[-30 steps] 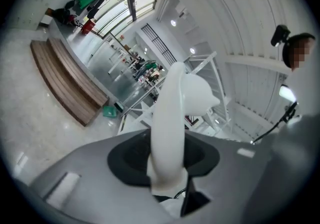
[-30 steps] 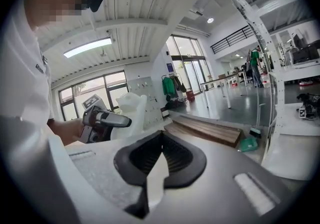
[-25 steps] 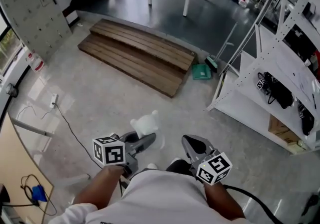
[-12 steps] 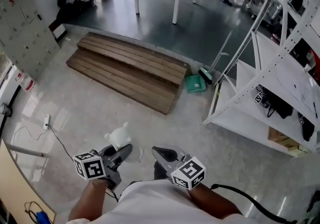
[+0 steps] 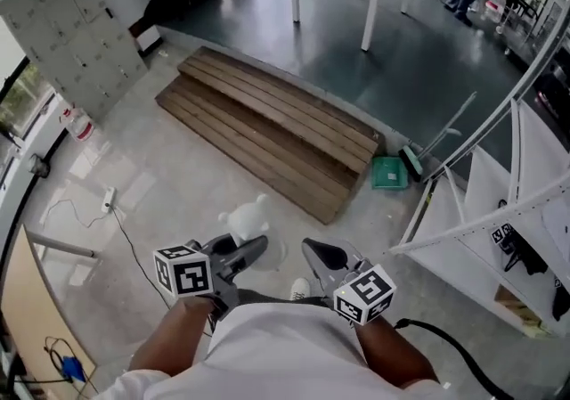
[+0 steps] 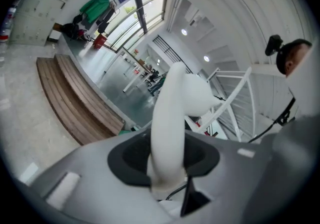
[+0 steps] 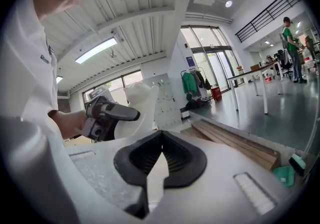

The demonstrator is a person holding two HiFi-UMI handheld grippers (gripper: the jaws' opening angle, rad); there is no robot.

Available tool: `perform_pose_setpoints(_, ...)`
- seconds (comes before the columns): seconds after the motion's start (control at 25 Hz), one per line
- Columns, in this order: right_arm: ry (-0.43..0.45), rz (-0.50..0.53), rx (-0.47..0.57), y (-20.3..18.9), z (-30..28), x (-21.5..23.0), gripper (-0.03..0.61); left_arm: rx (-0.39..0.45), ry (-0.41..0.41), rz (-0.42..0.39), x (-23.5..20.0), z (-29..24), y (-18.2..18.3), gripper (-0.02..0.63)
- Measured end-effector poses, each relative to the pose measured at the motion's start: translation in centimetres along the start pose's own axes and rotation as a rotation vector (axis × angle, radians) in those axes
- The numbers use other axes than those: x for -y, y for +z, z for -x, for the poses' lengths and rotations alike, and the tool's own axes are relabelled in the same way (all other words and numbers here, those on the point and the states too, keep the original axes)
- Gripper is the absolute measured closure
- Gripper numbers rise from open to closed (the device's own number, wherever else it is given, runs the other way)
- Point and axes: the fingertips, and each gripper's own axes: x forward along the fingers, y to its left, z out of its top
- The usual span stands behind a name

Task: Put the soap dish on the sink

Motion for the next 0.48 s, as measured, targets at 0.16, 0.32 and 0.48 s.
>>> perform_pose_setpoints(0.16,0.023,-0.029,-0.008,1.3,-2.3,2.2,0.577,0.002,0.02,0.024,-0.8,-0.8,1.7,0.453)
perform_pose_setpoints(0.32,0.019,-0.03,-0.007,2.6,-4.3,4.4,0.577,-0.024,0.056,0.038,-3.3,-1.3,3.1,0.453)
perform_pose_setpoints(0.48,-0.031,-0.067,-0.02,2.9,-6.8,8.2,0.577,-0.033,0.054,0.069,-6.5,-2.7,5.2,0.453)
